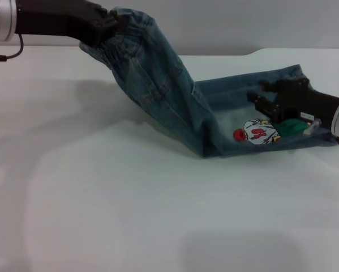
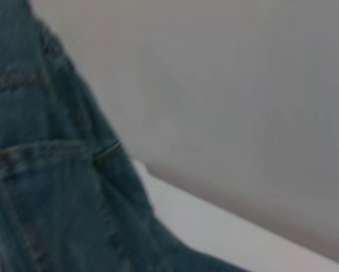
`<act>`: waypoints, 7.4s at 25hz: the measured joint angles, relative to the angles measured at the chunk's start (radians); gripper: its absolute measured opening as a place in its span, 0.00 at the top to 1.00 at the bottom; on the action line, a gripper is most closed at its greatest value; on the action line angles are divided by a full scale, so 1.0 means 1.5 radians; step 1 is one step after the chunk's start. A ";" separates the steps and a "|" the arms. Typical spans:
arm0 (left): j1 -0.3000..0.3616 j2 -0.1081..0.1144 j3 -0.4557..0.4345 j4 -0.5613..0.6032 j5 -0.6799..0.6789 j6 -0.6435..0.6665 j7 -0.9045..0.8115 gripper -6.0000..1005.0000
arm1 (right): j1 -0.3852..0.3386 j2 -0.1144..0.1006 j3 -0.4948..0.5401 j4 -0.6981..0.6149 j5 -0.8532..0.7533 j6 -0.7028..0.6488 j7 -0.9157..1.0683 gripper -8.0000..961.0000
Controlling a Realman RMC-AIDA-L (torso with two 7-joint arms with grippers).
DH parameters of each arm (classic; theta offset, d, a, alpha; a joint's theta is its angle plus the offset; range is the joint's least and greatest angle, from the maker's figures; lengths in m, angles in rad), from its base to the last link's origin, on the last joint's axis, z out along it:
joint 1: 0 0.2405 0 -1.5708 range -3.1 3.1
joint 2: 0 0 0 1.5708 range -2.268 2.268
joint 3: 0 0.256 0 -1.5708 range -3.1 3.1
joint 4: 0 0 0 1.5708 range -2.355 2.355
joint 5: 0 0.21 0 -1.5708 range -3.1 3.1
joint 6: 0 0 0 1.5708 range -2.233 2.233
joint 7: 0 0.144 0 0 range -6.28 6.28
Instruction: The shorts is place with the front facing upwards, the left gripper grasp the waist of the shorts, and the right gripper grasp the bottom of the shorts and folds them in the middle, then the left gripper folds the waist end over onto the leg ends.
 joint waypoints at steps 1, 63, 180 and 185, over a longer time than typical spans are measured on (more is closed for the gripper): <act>0.000 0.000 0.003 0.005 -0.001 0.000 -0.004 0.92 | 0.000 0.000 -0.006 0.001 0.000 0.000 0.000 0.64; 0.017 0.000 0.109 0.130 -0.021 0.004 -0.074 0.88 | 0.200 0.011 -0.222 0.091 0.044 -0.131 0.166 0.64; 0.187 -0.014 0.454 -0.732 -1.384 -0.025 1.039 0.16 | -0.081 -0.006 0.191 -0.050 0.281 0.043 -0.143 0.64; 0.191 -0.014 0.511 -0.744 -1.447 -0.028 1.059 0.16 | -0.083 -0.009 0.194 -0.034 0.319 0.030 -0.179 0.64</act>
